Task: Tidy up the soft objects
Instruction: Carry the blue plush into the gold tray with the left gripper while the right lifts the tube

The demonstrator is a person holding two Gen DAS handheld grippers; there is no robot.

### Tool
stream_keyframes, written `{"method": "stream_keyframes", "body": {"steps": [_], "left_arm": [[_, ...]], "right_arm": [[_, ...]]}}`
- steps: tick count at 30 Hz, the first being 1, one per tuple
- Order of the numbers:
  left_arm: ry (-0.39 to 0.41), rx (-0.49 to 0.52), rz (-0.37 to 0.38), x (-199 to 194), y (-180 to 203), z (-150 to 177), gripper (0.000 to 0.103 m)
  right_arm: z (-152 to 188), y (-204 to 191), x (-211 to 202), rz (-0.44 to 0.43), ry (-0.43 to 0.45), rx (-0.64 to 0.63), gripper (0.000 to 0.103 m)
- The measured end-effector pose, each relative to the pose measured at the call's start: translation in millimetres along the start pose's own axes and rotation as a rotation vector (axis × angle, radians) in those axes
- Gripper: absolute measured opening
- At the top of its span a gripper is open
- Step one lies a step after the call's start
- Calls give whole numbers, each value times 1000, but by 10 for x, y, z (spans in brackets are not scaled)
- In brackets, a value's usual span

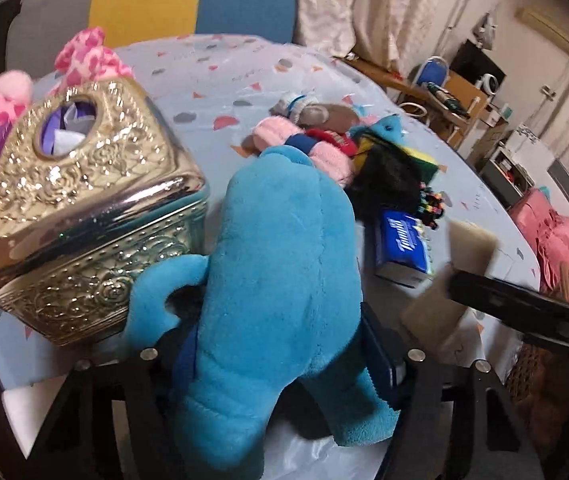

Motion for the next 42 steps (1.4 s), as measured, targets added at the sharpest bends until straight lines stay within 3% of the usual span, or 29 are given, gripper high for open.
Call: {"method": "stream_keyframes", "body": {"steps": [1,2,4,10,17,21,25,28,31,36,42], "left_arm": [[14,15,0,-35,26,13,70],[25,31,3,-72,61,37,70],[35,43,18,-134,119,79,70],[114,6,98,-561,184,178,70],[280,-132,175,-1519,-148,213,71],[350,-246,127,-1996,-646,302,72],[388,-402,-22,-2351,-1435,523,72],[373,-527,-114,-2396,-1966,723,72],[342,-645,-142,-2285,-2398,885,72],[232,-837,-100,-1797,-2796,1090,73],[199,-935,-46,-1443,-2919,1018,79]], "right_arm": [[-10,-1,10,9,8,-4,74],[-18,15,46,39,8,-4,47],[10,80,131,52,-20,24,22],[7,88,143,25,-19,28,19],[8,90,187,27,-24,46,20],[4,108,235,48,-27,40,21],[14,87,265,54,-34,25,21],[16,54,276,58,-34,6,21],[15,23,292,65,-35,-13,21],[16,20,296,64,-39,-17,21],[21,-9,317,88,-41,-47,21]]}}
Point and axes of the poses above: each gripper's, at about its wrist camera, not at the fingertips, and x roughly the way its jaws point, y to its right, z to its underside, the point moved 10 cm from there along x, roughly the way its jaws point, and after that the axes turned 8 degrees about -y, right-handed, at the moved point
